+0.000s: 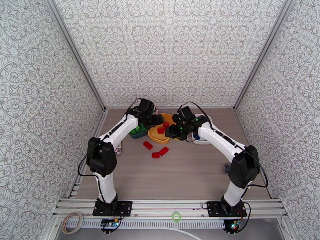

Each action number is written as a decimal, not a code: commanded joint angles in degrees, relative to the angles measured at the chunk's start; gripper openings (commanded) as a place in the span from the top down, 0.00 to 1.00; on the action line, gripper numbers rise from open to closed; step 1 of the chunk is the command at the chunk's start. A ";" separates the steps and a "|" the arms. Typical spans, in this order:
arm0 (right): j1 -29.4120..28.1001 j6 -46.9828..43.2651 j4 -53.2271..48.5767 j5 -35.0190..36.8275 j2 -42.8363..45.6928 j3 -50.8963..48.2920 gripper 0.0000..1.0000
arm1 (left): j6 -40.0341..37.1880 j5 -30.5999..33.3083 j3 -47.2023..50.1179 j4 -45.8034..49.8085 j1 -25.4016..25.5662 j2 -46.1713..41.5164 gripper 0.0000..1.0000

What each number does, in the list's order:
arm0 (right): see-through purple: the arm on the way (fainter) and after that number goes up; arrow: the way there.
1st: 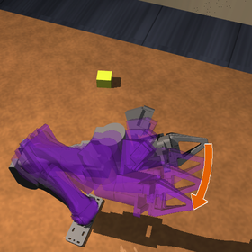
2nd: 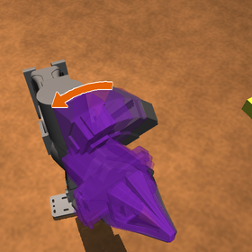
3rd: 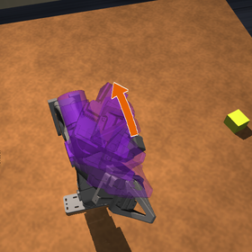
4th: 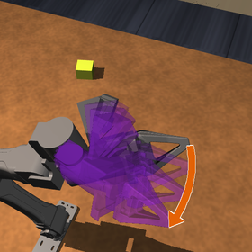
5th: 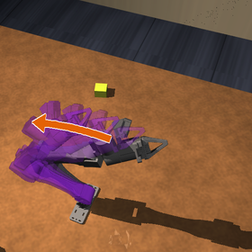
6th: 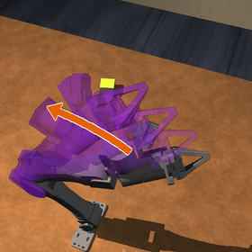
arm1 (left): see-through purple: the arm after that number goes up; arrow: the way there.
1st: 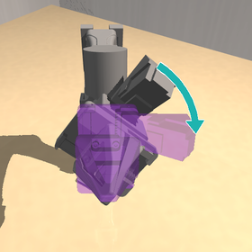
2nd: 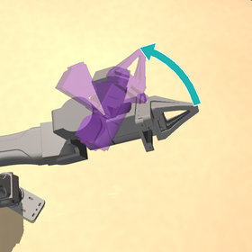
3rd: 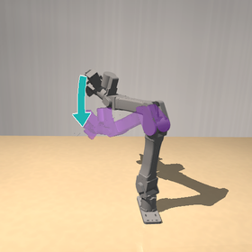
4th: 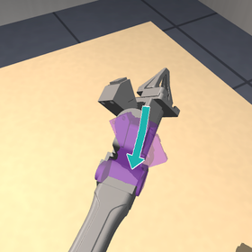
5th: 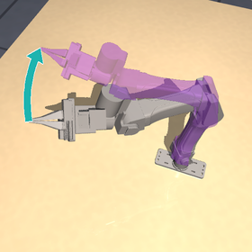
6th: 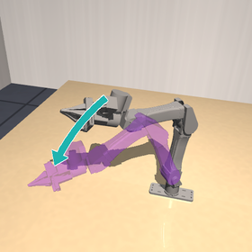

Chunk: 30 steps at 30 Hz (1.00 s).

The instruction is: Sort the legos into containers by color

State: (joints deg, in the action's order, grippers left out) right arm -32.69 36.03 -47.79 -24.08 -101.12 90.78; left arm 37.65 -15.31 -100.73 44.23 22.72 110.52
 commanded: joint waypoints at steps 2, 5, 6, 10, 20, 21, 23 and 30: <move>-0.47 -0.79 -2.41 2.78 0.03 -0.33 0.42 | -2.92 0.73 -1.87 4.52 0.11 -1.13 0.18; -0.45 -0.61 -2.81 4.20 0.86 -1.93 0.42 | -3.63 4.51 1.32 5.25 0.56 -3.91 0.15; -0.45 -0.61 -3.03 4.82 1.16 -2.43 0.42 | -3.60 5.49 2.93 5.25 0.70 -5.27 0.15; -0.50 -1.03 -4.01 6.43 1.91 -4.23 0.43 | -1.88 9.58 10.82 5.01 1.18 -11.12 0.15; -1.97 -1.40 -6.69 11.66 5.06 -8.79 0.43 | 3.91 12.68 29.32 2.25 3.71 -20.43 0.16; -2.30 -1.08 -6.34 11.76 5.74 -9.71 0.43 | 3.92 12.56 30.18 2.03 4.22 -20.28 0.15; -3.11 -0.15 -5.53 12.18 7.23 -11.92 0.43 | 3.88 12.39 31.42 1.45 5.50 -19.46 0.16; -4.47 2.35 -4.39 13.37 11.96 -18.37 0.43 | -2.18 13.39 30.91 -0.25 9.96 -15.51 0.15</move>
State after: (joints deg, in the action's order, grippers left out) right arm -36.84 36.75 -52.80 -12.58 -91.59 74.35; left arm 39.20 -3.51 -69.14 45.87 31.18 93.38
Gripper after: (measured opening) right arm 0.573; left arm 0.852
